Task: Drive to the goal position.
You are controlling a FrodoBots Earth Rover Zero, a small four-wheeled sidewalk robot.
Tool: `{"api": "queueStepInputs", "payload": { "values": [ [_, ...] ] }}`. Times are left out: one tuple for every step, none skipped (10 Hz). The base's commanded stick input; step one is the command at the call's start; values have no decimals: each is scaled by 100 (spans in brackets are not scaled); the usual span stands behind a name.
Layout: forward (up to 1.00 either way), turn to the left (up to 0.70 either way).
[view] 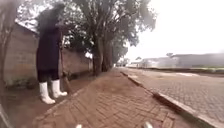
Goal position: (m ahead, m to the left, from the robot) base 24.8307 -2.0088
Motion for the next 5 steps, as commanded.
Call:
{"api": "queueStepInputs", "payload": {
  "values": [
    [50, 3],
    [50, 1],
    [50, -1],
    [50, -14],
    [50, -28]
  ]
}}
